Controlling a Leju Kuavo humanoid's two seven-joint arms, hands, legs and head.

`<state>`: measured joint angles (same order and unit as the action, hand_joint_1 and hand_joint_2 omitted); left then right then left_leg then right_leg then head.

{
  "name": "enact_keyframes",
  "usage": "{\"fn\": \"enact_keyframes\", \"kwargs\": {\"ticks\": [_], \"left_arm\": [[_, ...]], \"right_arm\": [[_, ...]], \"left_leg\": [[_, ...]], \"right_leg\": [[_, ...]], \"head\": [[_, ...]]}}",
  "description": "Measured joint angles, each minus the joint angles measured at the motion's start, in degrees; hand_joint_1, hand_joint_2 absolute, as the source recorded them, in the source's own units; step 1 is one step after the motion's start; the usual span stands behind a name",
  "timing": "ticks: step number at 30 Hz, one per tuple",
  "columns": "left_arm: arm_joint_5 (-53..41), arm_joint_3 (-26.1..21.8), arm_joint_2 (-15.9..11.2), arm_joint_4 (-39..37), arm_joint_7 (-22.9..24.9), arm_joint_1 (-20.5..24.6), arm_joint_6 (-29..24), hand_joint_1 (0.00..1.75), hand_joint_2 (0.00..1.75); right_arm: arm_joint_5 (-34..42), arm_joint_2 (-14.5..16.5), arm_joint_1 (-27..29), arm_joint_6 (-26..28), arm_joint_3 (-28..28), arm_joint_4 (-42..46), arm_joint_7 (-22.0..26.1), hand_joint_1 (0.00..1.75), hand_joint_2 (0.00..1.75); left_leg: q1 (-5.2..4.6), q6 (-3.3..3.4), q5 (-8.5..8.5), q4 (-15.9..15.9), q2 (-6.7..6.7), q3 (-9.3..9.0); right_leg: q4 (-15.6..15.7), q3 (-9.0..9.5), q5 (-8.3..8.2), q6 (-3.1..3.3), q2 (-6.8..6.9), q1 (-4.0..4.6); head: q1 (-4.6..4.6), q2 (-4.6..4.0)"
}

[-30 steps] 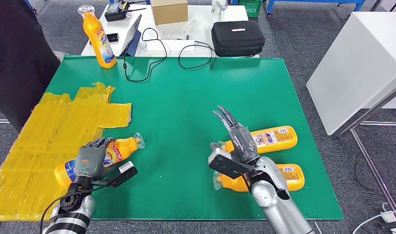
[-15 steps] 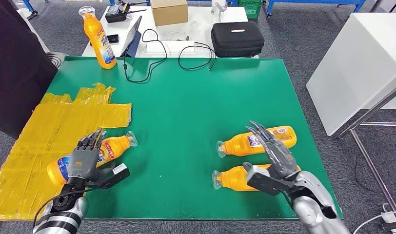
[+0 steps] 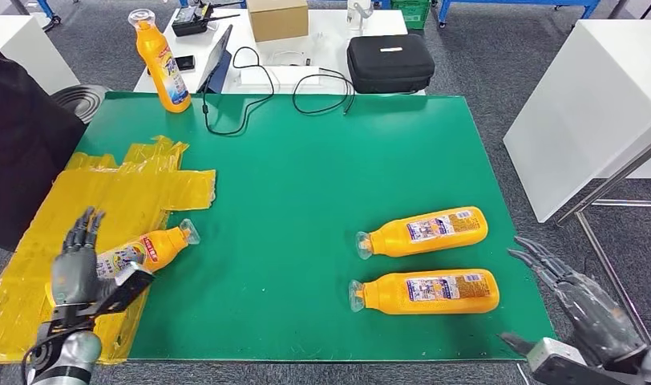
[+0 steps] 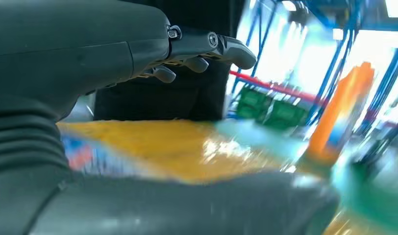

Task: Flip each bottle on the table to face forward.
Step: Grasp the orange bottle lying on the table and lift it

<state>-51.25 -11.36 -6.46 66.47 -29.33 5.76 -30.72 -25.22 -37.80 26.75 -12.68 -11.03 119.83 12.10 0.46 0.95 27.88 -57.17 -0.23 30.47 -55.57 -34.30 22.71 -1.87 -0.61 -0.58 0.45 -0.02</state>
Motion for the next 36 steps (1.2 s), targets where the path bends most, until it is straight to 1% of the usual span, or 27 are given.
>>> {"fn": "enact_keyframes", "kwargs": {"ticks": [2, 5, 11, 13, 16, 18, 20, 22, 26, 32, 36], "left_arm": [[2.65, -1.98, 0.58, 4.48, -1.21, -0.57, 2.16, 0.00, 0.00], [3.21, -3.70, 1.26, 8.45, -1.61, -0.99, 3.07, 0.00, 0.00], [3.29, -5.14, 2.13, 11.49, -1.85, -1.57, 3.34, 0.00, 0.00], [4.72, -5.48, 2.38, 12.08, -2.69, -1.61, 4.26, 0.00, 0.00], [10.10, -6.07, 3.17, 13.99, -5.00, -1.54, 8.42, 0.00, 0.00], [12.73, -6.25, 4.03, 16.02, -5.59, -1.37, 11.54, 0.00, 0.00], [14.09, -6.23, 5.00, 17.86, -5.66, -1.24, 13.78, 0.00, 0.00], [15.57, -6.08, 5.98, 19.47, -5.63, -1.18, 15.65, 0.00, 0.00], [18.56, -5.13, 7.70, 22.07, -5.73, -1.14, 18.62, 0.00, 0.00], [18.01, -1.37, 9.38, 24.58, -5.65, -0.54, 17.80, 0.00, 0.00], [17.84, 0.41, 9.53, 25.01, -5.16, -0.07, 17.36, 0.00, 0.00]], "right_arm": [[-0.04, -0.65, 2.16, -0.92, -3.06, 2.40, -0.40, 0.00, 1.75], [-0.33, -1.13, 3.68, -1.24, -5.50, 4.48, -0.75, 0.00, 1.75], [-0.54, -1.36, 4.60, -1.24, -6.89, 6.03, -1.01, 0.00, 1.75], [-0.88, -1.50, 4.75, -1.26, -7.09, 6.26, -1.36, 0.00, 1.75], [-2.95, -2.29, 4.92, -1.28, -6.68, 6.32, -3.03, 0.00, 1.75], [-4.96, -3.17, 4.70, -1.12, -5.52, 6.09, -4.44, 0.00, 1.75], [-7.53, -3.79, 3.65, -0.54, -3.39, 5.15, -5.68, 0.00, 1.75], [-10.67, -3.87, 1.59, 0.55, -0.14, 2.99, -6.64, 0.00, 1.75], [-15.50, -2.95, -3.50, 2.39, 7.84, -3.36, -7.74, 0.00, 1.75], [-20.09, 0.92, -12.98, 2.90, 19.56, -16.57, -8.32, 0.00, 1.75], [-21.51, 3.17, -16.41, 3.39, 24.60, -23.41, -8.62, 0.00, 1.75]], "left_leg": [[0.00, 0.03, 0.02, 0.00, 0.00, 0.03], [-0.01, 0.05, 0.04, 0.01, 0.02, 0.03], [-0.09, 0.06, 0.01, 0.00, 0.03, -0.05], [-0.08, 0.06, 0.01, 0.00, 0.03, -0.06], [-0.08, 0.06, 0.01, 0.00, 0.02, -0.05], [-0.08, 0.06, 0.01, 0.00, 0.02, -0.04], [-0.08, 0.07, 0.01, 0.00, 0.03, -0.03], [-0.08, 0.07, 0.02, 0.00, 0.06, -0.04], [-0.13, 0.08, 0.01, -0.01, 0.07, -0.10], [-0.11, 0.08, -0.03, -0.01, 0.05, -0.11], [-0.08, 0.07, -0.03, 0.00, 0.04, -0.08]], "right_leg": [[0.00, 0.02, 0.00, 0.00, 0.00, -0.02], [0.01, 0.04, 0.00, 0.00, 0.00, -0.04], [0.01, 0.05, -0.01, -0.01, -0.01, -0.04], [0.01, 0.05, -0.01, -0.01, -0.01, -0.04], [0.00, 0.04, -0.01, -0.01, -0.01, -0.04], [0.00, 0.05, -0.01, -0.01, 0.00, -0.05], [0.01, 0.05, -0.01, -0.01, -0.01, -0.05], [0.01, 0.06, -0.01, -0.01, -0.02, -0.06], [0.01, 0.06, -0.02, -0.02, -0.03, -0.07], [0.00, 0.06, -0.03, -0.01, -0.03, -0.04], [-0.02, 0.06, -0.03, -0.01, -0.03, -0.03]], "head": [[-0.01, 0.00], [-0.01, 0.00], [-0.02, 0.00], [-0.01, 0.00], [-0.01, 0.00], [-0.01, 0.00], [0.01, 0.00], [0.00, 0.00], [-0.01, 0.00], [-0.01, 0.00], [-0.02, 0.00]]}}
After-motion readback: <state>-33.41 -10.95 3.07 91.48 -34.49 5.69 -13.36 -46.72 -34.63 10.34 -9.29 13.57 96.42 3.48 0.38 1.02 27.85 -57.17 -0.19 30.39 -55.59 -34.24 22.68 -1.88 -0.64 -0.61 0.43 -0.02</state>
